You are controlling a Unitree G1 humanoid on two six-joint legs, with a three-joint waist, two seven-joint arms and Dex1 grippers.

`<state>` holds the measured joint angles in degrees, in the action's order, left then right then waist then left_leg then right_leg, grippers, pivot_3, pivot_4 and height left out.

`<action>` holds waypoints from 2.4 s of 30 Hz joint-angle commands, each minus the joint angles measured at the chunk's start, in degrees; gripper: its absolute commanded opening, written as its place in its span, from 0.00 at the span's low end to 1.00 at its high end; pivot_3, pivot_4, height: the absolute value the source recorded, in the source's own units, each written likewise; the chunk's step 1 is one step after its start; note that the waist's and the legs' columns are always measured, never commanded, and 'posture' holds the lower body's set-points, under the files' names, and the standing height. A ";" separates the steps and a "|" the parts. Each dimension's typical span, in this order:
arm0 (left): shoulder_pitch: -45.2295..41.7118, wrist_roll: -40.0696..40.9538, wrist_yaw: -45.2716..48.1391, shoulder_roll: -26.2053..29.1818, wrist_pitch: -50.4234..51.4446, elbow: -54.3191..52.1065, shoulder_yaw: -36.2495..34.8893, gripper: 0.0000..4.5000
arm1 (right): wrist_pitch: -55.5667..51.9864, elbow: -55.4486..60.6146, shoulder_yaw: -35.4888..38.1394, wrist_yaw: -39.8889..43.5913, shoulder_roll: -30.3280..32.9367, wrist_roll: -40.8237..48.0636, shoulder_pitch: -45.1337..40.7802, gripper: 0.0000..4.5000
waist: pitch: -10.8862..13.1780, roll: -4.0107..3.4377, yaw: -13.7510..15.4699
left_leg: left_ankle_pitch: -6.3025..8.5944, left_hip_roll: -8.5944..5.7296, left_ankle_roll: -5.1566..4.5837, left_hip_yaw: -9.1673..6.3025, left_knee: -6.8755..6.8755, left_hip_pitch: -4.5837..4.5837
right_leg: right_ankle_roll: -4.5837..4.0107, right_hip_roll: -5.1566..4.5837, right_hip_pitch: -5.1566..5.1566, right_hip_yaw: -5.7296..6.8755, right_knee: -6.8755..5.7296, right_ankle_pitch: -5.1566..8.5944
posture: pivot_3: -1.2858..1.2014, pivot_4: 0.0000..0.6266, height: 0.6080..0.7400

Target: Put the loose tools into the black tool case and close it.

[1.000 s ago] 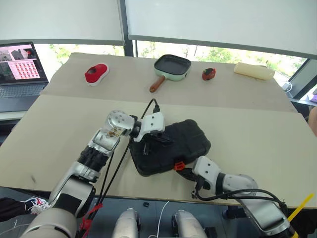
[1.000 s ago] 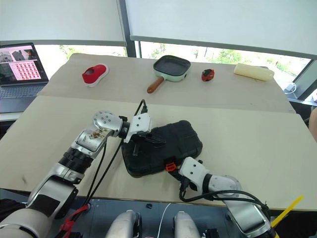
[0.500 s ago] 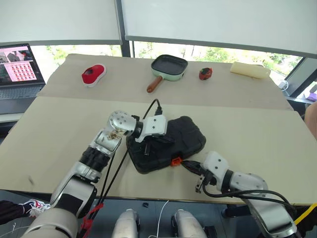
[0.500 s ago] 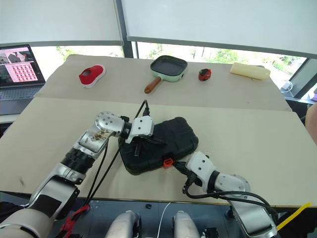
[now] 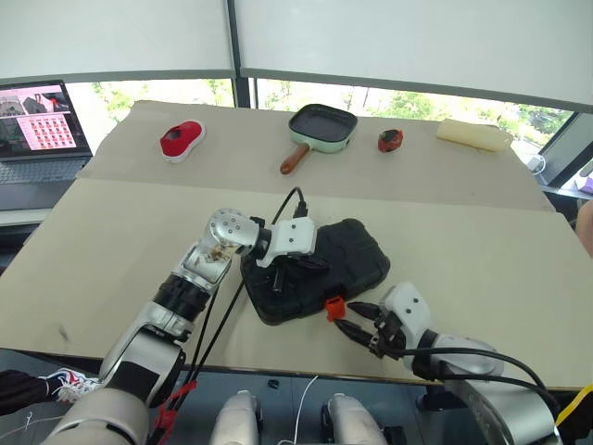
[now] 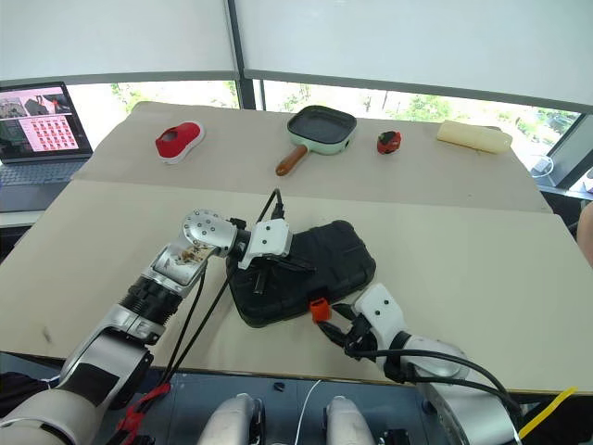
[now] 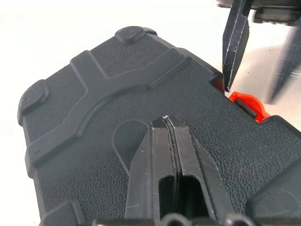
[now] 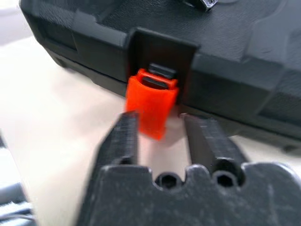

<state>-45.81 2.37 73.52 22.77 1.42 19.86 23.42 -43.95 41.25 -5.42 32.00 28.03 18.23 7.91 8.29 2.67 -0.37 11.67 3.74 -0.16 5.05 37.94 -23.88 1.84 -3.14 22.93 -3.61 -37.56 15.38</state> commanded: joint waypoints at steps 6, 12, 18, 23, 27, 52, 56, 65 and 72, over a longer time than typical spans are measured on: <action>1.29 -3.25 1.14 0.60 0.40 2.84 2.78 0.00 | -8.03 3.59 0.73 -6.45 -2.65 2.90 -0.96 0.63 | -0.02 0.00 -0.11 | 0.00 0.00 0.00 0.00 0.00 0.00 | 0.00 -0.01 0.01 0.00 0.00 0.00 | 0.52 0.24 1.00; 1.41 -3.34 1.20 0.96 -0.36 3.23 2.64 0.00 | -5.43 7.37 4.28 -3.76 5.60 2.41 3.51 0.51 | -0.04 0.03 -0.15 | 0.00 -0.01 0.00 0.00 -0.01 -0.03 | 0.01 -0.03 0.02 0.01 0.04 0.01 | 0.52 0.24 1.00; 0.81 -3.40 0.11 -0.40 -0.85 4.49 2.61 0.00 | 1.55 6.99 -0.96 0.68 12.11 -2.01 4.17 0.09 | -0.08 0.06 -0.20 | 0.00 -0.01 0.00 -0.03 -0.01 -0.01 | 0.08 -0.02 -0.02 0.01 0.06 0.04 | 0.52 0.24 1.00; 1.03 -3.43 0.61 -0.51 -1.00 3.82 2.95 0.00 | 8.20 1.04 -9.89 2.93 14.48 -8.86 -1.85 0.01 | -0.08 0.06 -0.13 | 0.00 -0.03 -0.01 -0.02 -0.01 -0.02 | 0.44 -0.04 -0.01 0.02 0.10 0.25 | 0.52 0.24 1.00; 1.26 -3.61 0.68 -0.24 -1.06 3.45 3.03 0.00 | 11.94 -6.38 -15.68 4.32 14.57 -14.21 -6.61 0.01 | -0.10 0.08 -0.15 | 0.01 -0.02 -0.01 -0.02 -0.01 -0.06 | 0.44 -0.03 -0.01 0.02 0.17 0.24 | 0.52 0.24 1.00; 1.99 -4.17 0.45 -0.75 -1.14 3.09 3.58 0.00 | 41.08 -12.66 -7.49 -4.71 5.41 -25.37 -5.48 0.01 | -0.71 0.40 -0.38 | 0.01 0.06 -0.01 0.03 -0.11 0.15 | -0.02 -0.03 -0.28 0.06 0.44 -0.08 | 0.52 0.24 1.00; 1.83 -4.22 0.47 -0.87 -1.47 3.51 3.64 0.00 | 39.71 -11.71 -6.76 -3.19 5.25 -24.53 -4.72 0.01 | -0.71 0.39 -0.50 | 0.01 0.09 -0.01 0.03 -0.11 0.12 | -0.01 0.00 -0.21 0.05 0.44 -0.08 | 0.52 0.24 1.00; 1.54 -4.47 0.31 -1.17 -2.05 4.46 3.49 0.00 | 32.85 -10.83 -8.19 3.09 7.69 -23.27 0.72 0.01 | -0.71 0.37 -0.32 | 0.01 0.08 -0.01 0.04 -0.11 0.11 | -0.02 -0.02 -0.22 0.03 0.45 -0.07 | 0.52 0.24 1.00; 1.33 -4.60 1.01 -0.98 -2.36 4.28 3.59 0.00 | 29.85 -12.55 -11.14 2.04 4.37 -25.36 -0.87 0.01 | -0.71 0.37 -0.30 | 0.03 0.07 -0.03 0.04 -0.12 0.09 | -0.18 -0.04 -0.21 0.04 0.50 0.01 | 0.52 0.24 1.00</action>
<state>-45.77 1.12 73.03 21.23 -1.38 22.00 23.65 -13.81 28.58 -16.19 34.68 33.03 -6.22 8.65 7.58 3.04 -0.67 11.70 3.81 -0.19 5.09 37.82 -23.79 1.67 -3.18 22.71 -3.57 -37.06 15.40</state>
